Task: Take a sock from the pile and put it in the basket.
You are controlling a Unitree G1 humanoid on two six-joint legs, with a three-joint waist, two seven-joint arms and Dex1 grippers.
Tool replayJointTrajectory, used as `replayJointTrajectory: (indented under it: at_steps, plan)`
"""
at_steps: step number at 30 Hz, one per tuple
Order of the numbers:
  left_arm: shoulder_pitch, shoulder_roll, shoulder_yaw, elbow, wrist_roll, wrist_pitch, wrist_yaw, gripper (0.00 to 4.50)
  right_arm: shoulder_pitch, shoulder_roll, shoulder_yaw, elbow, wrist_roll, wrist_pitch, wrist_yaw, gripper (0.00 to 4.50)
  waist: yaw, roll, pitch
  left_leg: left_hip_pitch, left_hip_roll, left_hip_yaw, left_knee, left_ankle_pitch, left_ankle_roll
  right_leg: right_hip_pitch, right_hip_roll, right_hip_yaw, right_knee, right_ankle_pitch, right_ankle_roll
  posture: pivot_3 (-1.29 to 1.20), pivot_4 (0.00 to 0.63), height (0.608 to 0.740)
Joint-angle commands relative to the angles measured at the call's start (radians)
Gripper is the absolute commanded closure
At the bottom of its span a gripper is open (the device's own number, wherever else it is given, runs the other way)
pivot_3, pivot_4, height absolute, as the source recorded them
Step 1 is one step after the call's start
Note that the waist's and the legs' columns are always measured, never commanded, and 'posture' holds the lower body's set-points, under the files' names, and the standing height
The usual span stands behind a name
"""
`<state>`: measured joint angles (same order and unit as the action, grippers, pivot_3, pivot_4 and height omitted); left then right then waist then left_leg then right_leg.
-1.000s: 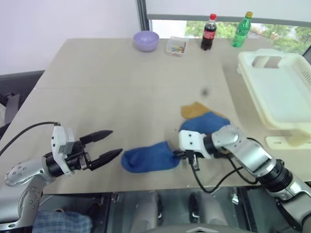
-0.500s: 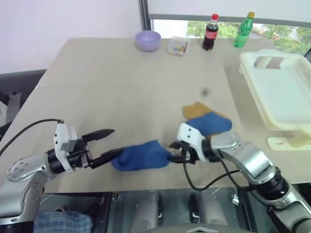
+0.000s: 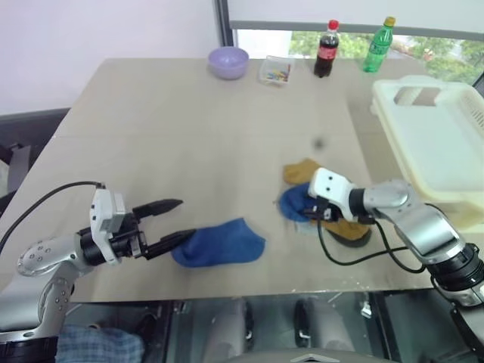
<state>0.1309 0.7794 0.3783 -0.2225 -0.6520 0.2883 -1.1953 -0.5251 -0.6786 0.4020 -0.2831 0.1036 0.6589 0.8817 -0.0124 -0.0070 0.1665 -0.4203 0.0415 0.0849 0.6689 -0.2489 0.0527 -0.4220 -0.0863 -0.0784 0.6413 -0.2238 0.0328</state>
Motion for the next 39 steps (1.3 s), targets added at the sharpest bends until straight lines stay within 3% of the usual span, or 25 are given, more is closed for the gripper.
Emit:
replayJointTrajectory:
  at_steps: [1, 3, 6, 16, 20, 24, 29, 34, 36, 39]
  plan:
    - [0.000, 0.003, 0.009, -0.006, -0.003, -0.015, -0.008, 0.40, -0.003, 0.019, -0.020, -0.016, 0.001, -0.027, -0.001, 2.59, 0.000, 0.000, 0.000, 0.000, 0.000, 0.000, 0.000, 0.000, 0.000, 0.000, 0.000, 0.000, 0.000, 0.000, 0.000, 0.00, 0.150, 0.733]
    - [0.003, 0.004, 0.013, -0.007, -0.004, -0.014, -0.009, 0.40, 0.000, 0.022, -0.023, -0.021, -0.001, -0.032, 0.002, 3.12, 0.000, 0.000, 0.000, 0.000, 0.000, 0.000, 0.000, -0.001, 0.001, 0.000, 0.000, 0.000, 0.000, 0.000, 0.000, 0.00, 0.150, 0.733]
    - [0.008, 0.003, 0.014, -0.010, -0.005, -0.014, -0.009, 0.40, 0.001, 0.028, -0.034, -0.035, 0.007, -0.022, 0.004, 4.43, 0.001, 0.000, 0.000, 0.000, 0.000, -0.001, 0.000, -0.001, 0.001, 0.000, 0.000, 0.000, 0.000, 0.000, 0.000, 0.00, 0.150, 0.733]
    - [0.002, -0.008, -0.001, -0.015, -0.002, -0.014, -0.001, 0.40, -0.001, 0.037, -0.034, -0.031, 0.006, -0.018, 0.006, 4.43, 0.001, 0.000, 0.000, 0.000, 0.000, -0.001, 0.000, -0.001, 0.001, 0.000, 0.000, 0.000, 0.000, 0.000, 0.000, 0.00, 0.150, 0.733]
    - [0.000, -0.012, -0.005, -0.015, 0.000, -0.017, 0.001, 0.40, -0.060, 0.100, -0.010, 0.009, 0.001, -0.001, -0.007, 4.43, -0.002, 0.000, 0.000, 0.000, 0.000, -0.001, 0.000, -0.001, 0.001, 0.000, 0.000, 0.000, 0.000, 0.000, 0.000, 0.00, 0.150, 0.733]
    - [-0.008, -0.014, -0.010, -0.009, 0.001, -0.018, 0.002, 0.40, -0.162, 0.218, 0.050, 0.112, -0.039, 0.031, -0.040, 4.43, -0.005, 0.000, 0.000, 0.001, 0.001, 0.000, 0.000, -0.001, 0.001, 0.000, 0.002, 0.000, 0.001, 0.000, 0.000, 0.00, 0.150, 0.733]
    - [-0.020, -0.013, -0.014, 0.003, 0.004, -0.024, 0.000, 0.40, -0.309, 0.470, 0.112, 0.318, -0.086, 0.099, -0.147, 4.43, -0.007, 0.000, 0.000, 0.001, 0.002, 0.000, 0.000, 0.001, -0.001, 0.000, 0.003, 0.001, 0.002, 0.001, 0.001, 0.00, 0.150, 0.733]
    - [-0.010, -0.018, -0.013, -0.010, 0.002, -0.026, 0.007, 0.40, -0.424, 0.705, 0.083, 0.599, -0.111, 0.045, -0.263, 4.43, -0.006, 0.000, 0.000, 0.001, 0.002, 0.001, 0.000, 0.001, -0.002, 0.000, 0.003, 0.001, 0.002, 0.002, 0.001, 0.00, 0.150, 0.733]
    - [-0.003, -0.022, -0.012, -0.021, -0.001, -0.023, 0.015, 0.40, -0.467, 0.768, 0.039, 0.672, -0.101, 0.012, -0.304, 3.84, -0.005, 0.000, 0.000, 0.001, 0.001, 0.001, 0.000, 0.001, -0.002, 0.000, 0.001, 0.001, 0.002, 0.002, 0.002, 0.00, 0.150, 0.733]
    - [0.004, -0.026, -0.011, -0.035, -0.005, -0.020, 0.027, 0.40, -0.494, 0.807, -0.032, 0.677, -0.061, 0.010, -0.317, 2.61, -0.004, 0.000, 0.000, 0.000, 0.000, 0.000, 0.000, 0.001, -0.002, 0.000, 0.000, 0.000, 0.002, 0.002, 0.002, 0.00, 0.150, 0.733]
